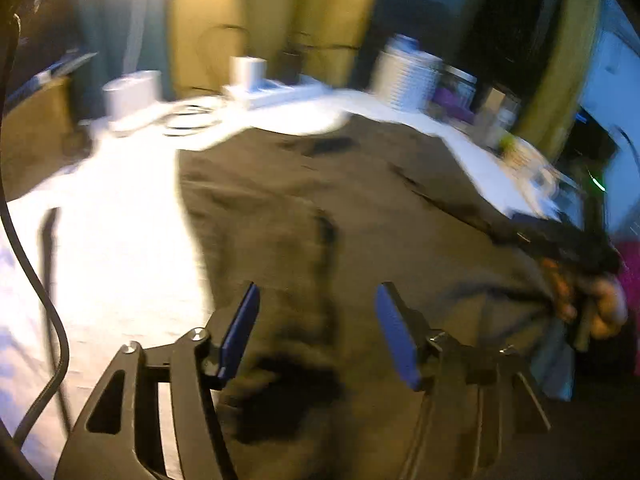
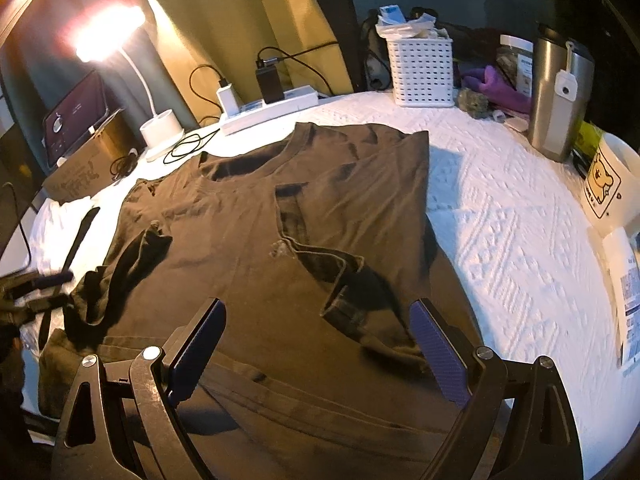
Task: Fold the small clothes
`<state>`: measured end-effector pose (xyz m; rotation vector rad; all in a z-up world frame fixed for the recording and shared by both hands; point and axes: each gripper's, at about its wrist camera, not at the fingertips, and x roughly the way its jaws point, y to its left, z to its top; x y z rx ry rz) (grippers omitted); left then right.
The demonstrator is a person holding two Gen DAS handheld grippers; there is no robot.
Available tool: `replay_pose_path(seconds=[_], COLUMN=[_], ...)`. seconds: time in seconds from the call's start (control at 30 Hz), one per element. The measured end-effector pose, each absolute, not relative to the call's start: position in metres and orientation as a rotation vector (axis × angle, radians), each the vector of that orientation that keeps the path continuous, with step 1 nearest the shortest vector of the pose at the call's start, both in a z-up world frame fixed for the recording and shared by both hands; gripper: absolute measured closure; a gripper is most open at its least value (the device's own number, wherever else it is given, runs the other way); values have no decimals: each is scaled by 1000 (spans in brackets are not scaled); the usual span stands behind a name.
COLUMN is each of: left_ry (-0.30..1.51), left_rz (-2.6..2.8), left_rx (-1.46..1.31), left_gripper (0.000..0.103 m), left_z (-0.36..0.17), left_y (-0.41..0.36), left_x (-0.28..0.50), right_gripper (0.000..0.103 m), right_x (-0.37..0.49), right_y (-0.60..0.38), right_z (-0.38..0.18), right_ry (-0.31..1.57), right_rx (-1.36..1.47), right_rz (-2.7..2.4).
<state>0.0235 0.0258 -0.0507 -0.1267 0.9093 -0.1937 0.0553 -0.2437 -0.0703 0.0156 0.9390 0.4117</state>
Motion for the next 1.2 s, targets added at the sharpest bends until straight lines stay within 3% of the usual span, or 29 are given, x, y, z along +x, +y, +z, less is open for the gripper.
replay_pose_path(seconds=[0.13,0.43,0.73,0.97,1.2], left_ry=[971,1077,1066,942,1033], left_rz=[-142,-235,-473,-277,-205], left_rx=[-197,-244,-229,-184,-217], left_gripper=[41,41,41,41,41], left_z=[-71,-99,-82,-54,-89], left_y=[50,23,-23,11,26], left_x=[42,49,31,43,83], right_gripper=[9,9,9,9,9], right_x=[59,61,57,62,72], right_y=[-246,-252,-260,-264,-264], right_z=[-71,-76,-79,-78,-81], right_ry=[940,948,948,945,955], right_rx=[21,34,47,49,52], right_rz=[411,408,393,382,385])
